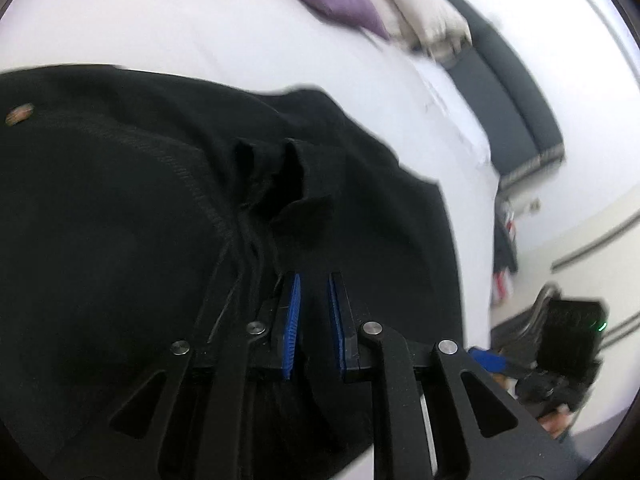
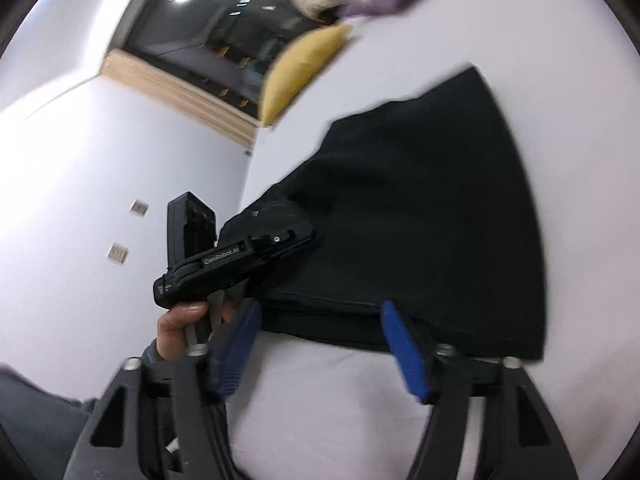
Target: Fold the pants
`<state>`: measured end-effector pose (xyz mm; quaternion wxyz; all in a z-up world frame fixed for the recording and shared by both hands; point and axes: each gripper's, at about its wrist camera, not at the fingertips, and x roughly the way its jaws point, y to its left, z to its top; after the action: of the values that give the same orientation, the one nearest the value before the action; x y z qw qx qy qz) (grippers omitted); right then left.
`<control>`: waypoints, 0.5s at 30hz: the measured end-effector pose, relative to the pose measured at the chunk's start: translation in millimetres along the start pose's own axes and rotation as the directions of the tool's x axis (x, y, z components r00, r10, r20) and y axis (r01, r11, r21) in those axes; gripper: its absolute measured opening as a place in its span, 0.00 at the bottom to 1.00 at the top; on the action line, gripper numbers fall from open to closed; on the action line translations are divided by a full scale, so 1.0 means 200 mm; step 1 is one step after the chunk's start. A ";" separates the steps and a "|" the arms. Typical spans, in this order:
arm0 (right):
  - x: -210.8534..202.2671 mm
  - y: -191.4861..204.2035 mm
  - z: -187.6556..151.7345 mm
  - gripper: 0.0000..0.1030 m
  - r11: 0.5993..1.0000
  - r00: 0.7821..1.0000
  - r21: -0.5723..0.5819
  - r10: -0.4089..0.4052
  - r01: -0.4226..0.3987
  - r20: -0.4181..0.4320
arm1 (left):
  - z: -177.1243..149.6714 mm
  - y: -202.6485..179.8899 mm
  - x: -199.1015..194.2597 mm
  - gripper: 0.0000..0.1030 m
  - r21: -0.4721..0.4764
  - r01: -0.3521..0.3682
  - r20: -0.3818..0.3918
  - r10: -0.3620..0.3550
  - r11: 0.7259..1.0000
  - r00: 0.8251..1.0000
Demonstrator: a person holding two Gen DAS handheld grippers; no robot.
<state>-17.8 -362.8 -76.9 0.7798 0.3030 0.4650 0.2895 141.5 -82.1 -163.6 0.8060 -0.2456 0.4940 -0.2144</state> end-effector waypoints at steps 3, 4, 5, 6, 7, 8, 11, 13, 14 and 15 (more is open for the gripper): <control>0.09 -0.16 -0.04 0.77 0.986 0.988 0.079 -0.146 0.150 -0.048 | -0.06 0.03 -0.25 0.13 -0.044 -0.004 0.112 0.009 0.999 0.994; 0.06 -0.15 -0.05 0.76 0.985 0.988 0.085 -0.151 0.152 -0.022 | -0.09 0.06 -0.36 0.13 -0.054 -0.024 0.146 0.032 0.998 0.989; 0.04 -0.13 -0.05 0.77 0.984 0.988 0.090 -0.154 0.156 -0.022 | -0.07 0.07 -0.46 0.13 -0.067 -0.043 0.180 0.055 0.997 0.982; 0.01 -0.10 -0.05 0.77 0.987 0.991 0.089 -0.132 0.134 -0.026 | -0.09 0.12 -0.59 0.14 -0.094 -0.061 0.233 0.082 0.994 0.969; -0.01 -0.05 -0.04 0.77 0.993 0.996 0.079 -0.084 0.085 -0.016 | -0.13 0.19 -0.73 0.17 -0.134 -0.075 0.289 0.112 0.988 0.951; 0.00 -0.02 -0.01 0.77 0.998 0.999 0.058 -0.041 0.040 0.005 | -0.16 0.25 -0.83 0.21 -0.172 -0.088 0.324 0.141 0.981 0.935; 0.04 0.09 0.05 0.77 0.999 0.998 0.008 0.031 -0.032 0.047 | -0.27 0.47 -1.12 0.88 -0.323 -0.110 0.466 0.259 0.940 0.846; 0.05 0.09 0.05 0.77 0.999 0.998 0.030 0.042 -0.043 0.038 | -0.32 0.59 -1.22 0.94 -0.394 -0.088 0.507 0.296 0.915 0.810; 0.03 0.09 0.02 0.77 0.998 0.999 0.038 0.039 -0.040 0.034 | -0.33 0.65 -1.25 0.94 -0.419 -0.059 0.504 0.286 0.906 0.815; 0.09 0.15 0.07 0.77 0.999 0.999 0.038 0.036 -0.037 0.030 | -0.34 0.71 -1.29 0.94 -0.438 -0.015 0.513 0.263 0.899 0.817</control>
<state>-3.0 -331.9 -59.4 0.7752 0.3307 0.4535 0.2900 -13.2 169.7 -98.6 0.8577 -0.4250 0.2868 0.0379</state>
